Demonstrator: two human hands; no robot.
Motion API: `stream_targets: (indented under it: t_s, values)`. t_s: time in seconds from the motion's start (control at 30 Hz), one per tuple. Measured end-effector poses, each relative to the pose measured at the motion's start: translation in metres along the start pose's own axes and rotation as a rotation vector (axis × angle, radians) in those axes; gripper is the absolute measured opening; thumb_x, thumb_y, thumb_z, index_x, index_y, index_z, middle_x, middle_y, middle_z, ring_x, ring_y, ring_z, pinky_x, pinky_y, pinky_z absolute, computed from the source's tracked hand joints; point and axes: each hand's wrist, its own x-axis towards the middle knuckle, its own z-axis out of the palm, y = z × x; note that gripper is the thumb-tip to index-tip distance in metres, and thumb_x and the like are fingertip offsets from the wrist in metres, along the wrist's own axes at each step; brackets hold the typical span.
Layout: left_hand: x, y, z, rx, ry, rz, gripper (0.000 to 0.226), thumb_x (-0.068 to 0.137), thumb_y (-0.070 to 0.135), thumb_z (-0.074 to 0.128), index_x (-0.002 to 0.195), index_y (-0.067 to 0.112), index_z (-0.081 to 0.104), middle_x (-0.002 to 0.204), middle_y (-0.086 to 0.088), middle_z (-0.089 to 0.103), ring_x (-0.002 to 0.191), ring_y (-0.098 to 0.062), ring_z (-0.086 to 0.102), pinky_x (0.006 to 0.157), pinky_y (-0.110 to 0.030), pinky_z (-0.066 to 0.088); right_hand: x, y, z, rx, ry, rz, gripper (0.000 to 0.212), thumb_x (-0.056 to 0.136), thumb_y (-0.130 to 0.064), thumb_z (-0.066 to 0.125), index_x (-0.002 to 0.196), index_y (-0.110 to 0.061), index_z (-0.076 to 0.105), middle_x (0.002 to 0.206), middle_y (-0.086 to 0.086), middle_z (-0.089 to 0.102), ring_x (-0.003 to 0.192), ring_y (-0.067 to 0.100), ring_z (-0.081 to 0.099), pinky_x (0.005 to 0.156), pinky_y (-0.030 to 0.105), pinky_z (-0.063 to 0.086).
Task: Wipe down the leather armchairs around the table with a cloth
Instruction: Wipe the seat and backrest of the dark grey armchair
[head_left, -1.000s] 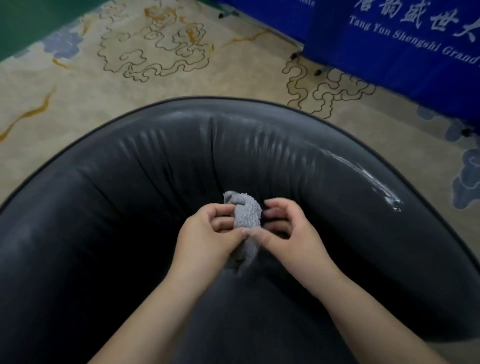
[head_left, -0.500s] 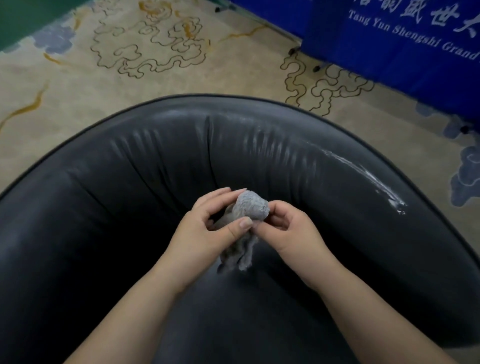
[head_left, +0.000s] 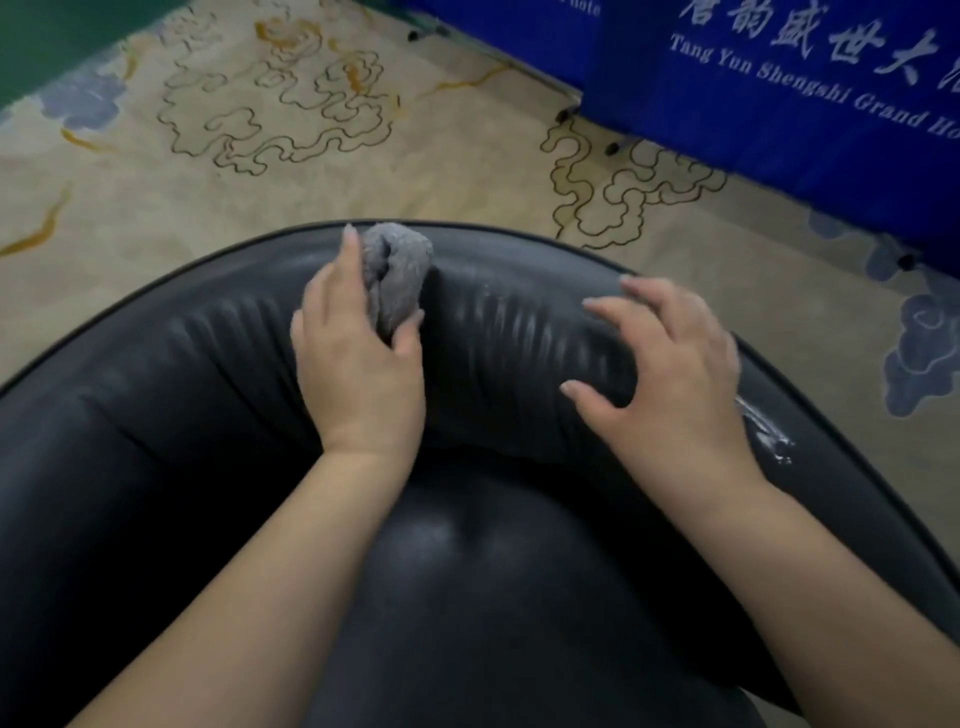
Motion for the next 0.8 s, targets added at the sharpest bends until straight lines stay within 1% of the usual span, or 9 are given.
stream_targets:
  t_s: [0.1, 0.17, 0.23, 0.27, 0.4, 0.5, 0.6, 0.73, 0.8]
  values:
    - [0.013, -0.002, 0.027, 0.143, 0.000, 0.119, 0.065, 0.086, 0.031, 0.067, 0.144, 0.018, 0.041, 0.134, -0.001, 0.052, 0.115, -0.030, 0.044, 0.097, -0.029, 0.032, 0.016, 0.012, -0.002, -0.157, -0.112, 0.043, 0.086, 0.071, -0.041, 0.078, 0.144, -0.027, 0.035, 0.151, -0.003, 0.029, 0.144, 0.018, 0.016, 0.118, 0.044, 0.005]
    - [0.012, -0.005, 0.039, 0.107, 0.051, 0.209, 0.052, 0.084, 0.017, 0.065, 0.135, 0.014, 0.055, 0.121, -0.005, 0.060, 0.100, -0.034, 0.050, 0.091, -0.028, 0.035, 0.022, 0.019, 0.002, -0.172, -0.193, 0.060, 0.092, 0.072, -0.045, 0.077, 0.148, -0.027, 0.027, 0.154, -0.004, 0.024, 0.145, 0.018, 0.014, 0.119, 0.044, 0.008]
    - [0.003, -0.006, 0.045, 0.079, 0.071, 0.308, 0.044, 0.082, 0.005, 0.061, 0.126, 0.009, 0.062, 0.110, -0.010, 0.063, 0.090, -0.036, 0.054, 0.087, -0.027, 0.036, 0.022, 0.023, 0.006, -0.150, -0.204, 0.057, 0.091, 0.073, -0.046, 0.076, 0.148, -0.026, 0.028, 0.155, -0.005, 0.024, 0.144, 0.017, 0.015, 0.119, 0.043, 0.012]
    - [-0.004, -0.005, 0.045, 0.068, 0.038, 0.347, 0.042, 0.084, 0.003, 0.059, 0.125, 0.008, 0.063, 0.106, -0.011, 0.064, 0.088, -0.036, 0.056, 0.086, -0.025, 0.035, 0.021, 0.024, 0.007, -0.141, -0.198, 0.057, 0.091, 0.073, -0.045, 0.076, 0.148, -0.026, 0.029, 0.155, -0.005, 0.024, 0.145, 0.017, 0.015, 0.119, 0.042, 0.012]
    - [-0.015, 0.002, 0.025, 0.009, -0.121, 0.465, 0.040, 0.084, 0.005, 0.050, 0.120, 0.009, 0.067, 0.104, -0.008, 0.064, 0.089, -0.031, 0.056, 0.087, -0.020, 0.035, 0.020, 0.027, 0.011, -0.143, -0.158, 0.036, 0.089, 0.072, -0.043, 0.077, 0.147, -0.026, 0.032, 0.154, -0.004, 0.027, 0.144, 0.018, 0.018, 0.118, 0.043, 0.015]
    - [0.014, 0.006, 0.026, 0.020, -0.034, 0.395, 0.042, 0.083, 0.001, 0.056, 0.122, 0.014, 0.066, 0.112, -0.007, 0.064, 0.095, -0.031, 0.052, 0.090, -0.022, 0.035, 0.021, 0.028, 0.012, -0.153, -0.142, 0.033, 0.088, 0.071, -0.044, 0.078, 0.145, -0.027, 0.033, 0.153, -0.005, 0.029, 0.143, 0.019, 0.020, 0.117, 0.043, 0.016]
    - [0.009, 0.010, 0.046, 0.039, -0.076, 0.374, 0.046, 0.079, 0.000, 0.064, 0.123, 0.012, 0.065, 0.114, -0.009, 0.065, 0.090, -0.035, 0.057, 0.086, -0.024, 0.035, 0.022, 0.030, 0.013, -0.163, -0.133, 0.023, 0.089, 0.069, -0.045, 0.079, 0.145, -0.027, 0.035, 0.152, -0.004, 0.030, 0.142, 0.020, 0.023, 0.116, 0.043, 0.018]
    - [-0.052, 0.008, 0.041, -0.058, -0.203, 0.354, 0.050, 0.074, 0.006, 0.072, 0.123, 0.012, 0.065, 0.108, -0.007, 0.063, 0.086, -0.027, 0.053, 0.090, -0.009, 0.031, 0.022, 0.030, 0.012, -0.170, -0.127, 0.018, 0.089, 0.068, -0.046, 0.079, 0.144, -0.028, 0.036, 0.152, -0.004, 0.031, 0.141, 0.020, 0.024, 0.114, 0.040, 0.017]
    - [-0.054, 0.010, 0.030, -0.102, -0.189, 0.322, 0.046, 0.074, 0.006, 0.073, 0.119, 0.014, 0.067, 0.108, -0.004, 0.065, 0.089, -0.024, 0.053, 0.093, -0.006, 0.030, 0.022, 0.032, 0.013, -0.166, -0.123, 0.008, 0.089, 0.068, -0.047, 0.079, 0.144, -0.028, 0.037, 0.152, -0.004, 0.031, 0.140, 0.020, 0.025, 0.113, 0.040, 0.017]
